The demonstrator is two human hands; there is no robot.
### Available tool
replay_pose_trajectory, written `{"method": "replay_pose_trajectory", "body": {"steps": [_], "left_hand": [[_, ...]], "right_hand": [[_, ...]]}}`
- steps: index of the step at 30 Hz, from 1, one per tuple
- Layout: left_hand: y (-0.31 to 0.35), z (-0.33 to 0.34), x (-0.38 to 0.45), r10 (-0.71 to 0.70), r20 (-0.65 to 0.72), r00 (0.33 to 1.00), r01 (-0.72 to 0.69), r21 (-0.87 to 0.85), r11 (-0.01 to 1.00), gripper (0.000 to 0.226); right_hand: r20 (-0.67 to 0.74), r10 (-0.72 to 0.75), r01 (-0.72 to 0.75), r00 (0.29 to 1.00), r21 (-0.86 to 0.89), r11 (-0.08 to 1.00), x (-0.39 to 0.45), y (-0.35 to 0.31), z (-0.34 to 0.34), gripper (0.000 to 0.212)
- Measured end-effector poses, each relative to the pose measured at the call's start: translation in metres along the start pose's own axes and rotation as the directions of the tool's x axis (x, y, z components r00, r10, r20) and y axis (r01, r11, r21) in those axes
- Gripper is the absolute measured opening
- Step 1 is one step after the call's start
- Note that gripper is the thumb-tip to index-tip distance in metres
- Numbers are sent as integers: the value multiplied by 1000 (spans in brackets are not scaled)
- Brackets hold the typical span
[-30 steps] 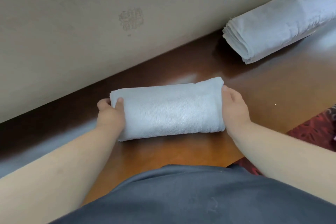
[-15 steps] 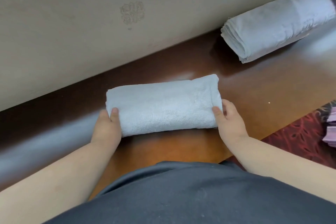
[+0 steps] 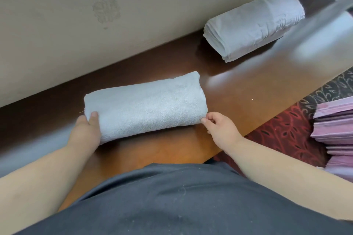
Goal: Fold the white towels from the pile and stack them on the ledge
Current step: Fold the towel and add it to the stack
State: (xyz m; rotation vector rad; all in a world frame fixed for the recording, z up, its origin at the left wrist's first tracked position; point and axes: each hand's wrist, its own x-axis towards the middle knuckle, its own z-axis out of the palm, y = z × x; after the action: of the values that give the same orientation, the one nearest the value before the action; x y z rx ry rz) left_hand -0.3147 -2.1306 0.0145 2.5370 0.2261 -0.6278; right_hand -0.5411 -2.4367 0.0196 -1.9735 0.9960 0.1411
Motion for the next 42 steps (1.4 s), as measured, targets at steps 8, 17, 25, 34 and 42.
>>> {"method": "replay_pose_trajectory", "body": {"steps": [8, 17, 25, 34, 42], "left_hand": [[14, -6, 10, -93, 53, 994, 91, 37, 995, 67], [20, -8, 4, -95, 53, 994, 92, 56, 994, 62], [24, -6, -4, -88, 22, 996, 88, -16, 996, 52], [27, -12, -13, -135, -28, 991, 128, -166, 978, 44], [69, 15, -18, 726, 412, 551, -800, 509, 317, 62]], "right_hand": [[154, -29, 27, 988, 15, 1000, 10, 0, -9, 6], [261, 76, -98, 962, 72, 993, 20, 8, -12, 20], [-71, -13, 23, 997, 146, 989, 20, -15, -3, 39], [-110, 167, -150, 980, 150, 977, 36, -32, -6, 16], [224, -468, 473, 855, -708, 524, 34, -110, 54, 67]]}}
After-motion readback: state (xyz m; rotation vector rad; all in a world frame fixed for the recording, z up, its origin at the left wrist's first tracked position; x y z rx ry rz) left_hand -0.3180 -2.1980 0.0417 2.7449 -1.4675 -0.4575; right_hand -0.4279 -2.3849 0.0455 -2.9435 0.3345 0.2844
